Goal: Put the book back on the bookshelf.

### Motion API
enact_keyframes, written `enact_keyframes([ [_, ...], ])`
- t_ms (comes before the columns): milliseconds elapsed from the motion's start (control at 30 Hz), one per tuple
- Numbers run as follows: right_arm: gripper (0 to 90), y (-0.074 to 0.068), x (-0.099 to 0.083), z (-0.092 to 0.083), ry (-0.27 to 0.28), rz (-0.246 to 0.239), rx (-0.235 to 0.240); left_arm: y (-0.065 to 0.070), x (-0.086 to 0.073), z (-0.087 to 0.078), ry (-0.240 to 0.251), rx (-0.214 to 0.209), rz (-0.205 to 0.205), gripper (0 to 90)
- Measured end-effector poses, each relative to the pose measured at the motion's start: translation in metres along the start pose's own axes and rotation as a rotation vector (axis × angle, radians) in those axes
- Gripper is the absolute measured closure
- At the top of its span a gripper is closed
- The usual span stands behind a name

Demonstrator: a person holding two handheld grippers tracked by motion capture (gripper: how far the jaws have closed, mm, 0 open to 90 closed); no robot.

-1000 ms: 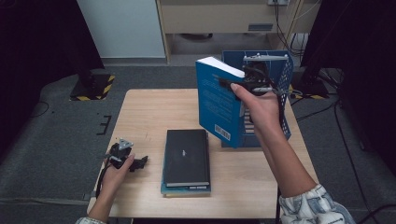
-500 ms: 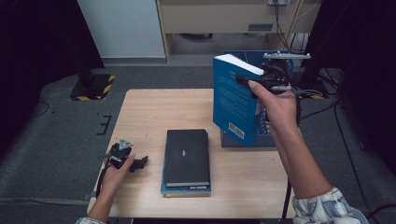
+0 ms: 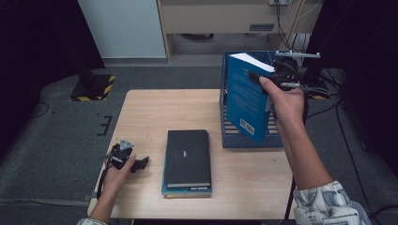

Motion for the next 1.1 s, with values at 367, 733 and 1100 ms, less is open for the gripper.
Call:
enact_keyframes([
  [367, 59.9, 0.009, 0.004, 0.022, -0.002, 0.024, -0.05, 0.0, 0.0, 0.0, 0.0, -0.001, 0.001, 0.0],
  [733, 60.0, 0.009, 0.004, 0.05, -0.009, 0.031, -0.097, 0.0, 0.0, 0.0, -0.002, -0.003, 0.002, 0.0],
  [1100, 60.0, 0.0, 0.006, 0.075, -0.007, 0.024, -0.132, 0.002, 0.0, 0.001, -0.001, -0.008, 0.006, 0.0],
])
Point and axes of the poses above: each handheld gripper's, and its own axes: z roughly forward along the jaws, x roughly out of its top, y roughly to its right, the point moved 8 cm from there along z, roughly forward along the jaws, and after that the axes turned 10 degrees about -x, right-handed, at the moved point
